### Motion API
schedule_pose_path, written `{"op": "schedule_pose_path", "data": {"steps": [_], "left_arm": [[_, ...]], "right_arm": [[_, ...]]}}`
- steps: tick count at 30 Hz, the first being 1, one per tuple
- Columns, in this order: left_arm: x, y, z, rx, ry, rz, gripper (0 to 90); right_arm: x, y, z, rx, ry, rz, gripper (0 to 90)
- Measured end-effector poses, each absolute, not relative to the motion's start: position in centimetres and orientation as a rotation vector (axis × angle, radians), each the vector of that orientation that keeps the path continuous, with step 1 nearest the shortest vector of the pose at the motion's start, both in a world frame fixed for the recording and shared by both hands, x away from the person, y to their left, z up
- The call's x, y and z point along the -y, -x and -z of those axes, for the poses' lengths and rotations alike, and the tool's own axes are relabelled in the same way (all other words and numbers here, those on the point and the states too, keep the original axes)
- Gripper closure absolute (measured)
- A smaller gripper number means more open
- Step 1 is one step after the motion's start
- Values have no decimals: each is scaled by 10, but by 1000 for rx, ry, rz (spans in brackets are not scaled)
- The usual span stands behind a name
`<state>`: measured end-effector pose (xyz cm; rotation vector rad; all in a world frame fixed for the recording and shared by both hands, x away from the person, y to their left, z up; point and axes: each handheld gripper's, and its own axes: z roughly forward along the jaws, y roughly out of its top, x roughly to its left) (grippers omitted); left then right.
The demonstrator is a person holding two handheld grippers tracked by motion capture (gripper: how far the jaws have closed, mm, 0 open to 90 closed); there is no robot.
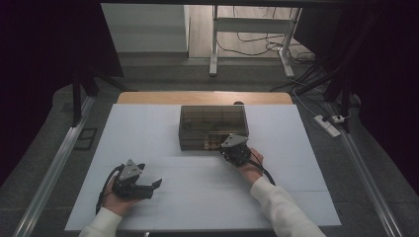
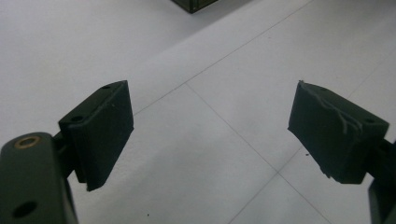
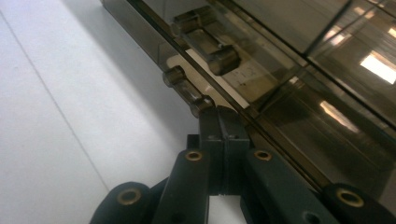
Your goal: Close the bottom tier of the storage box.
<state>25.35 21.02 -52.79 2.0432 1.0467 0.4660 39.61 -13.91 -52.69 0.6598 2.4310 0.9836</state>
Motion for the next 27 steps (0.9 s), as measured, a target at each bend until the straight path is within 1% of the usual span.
{"op": "schedule_pose_path", "data": {"steps": [10,15,19,26,27], "left_arm": [[-211,-253,527,-1049,-2038,-469,140],[-212,-254,528,-1053,-2037,-464,140],[-212,-254,528,-1053,-2038,-462,140],[-211,-253,528,-1050,-2039,-463,139],[-211,-253,528,-1050,-2038,-463,139]], "right_arm": [[141,-396,526,-2423,-671,-994,896],[148,-388,520,-2436,-656,-1012,896],[162,-377,516,-2440,-649,-1032,896],[203,-356,511,-2440,-652,-1079,894],[210,-353,510,-2441,-656,-1093,879]]}}
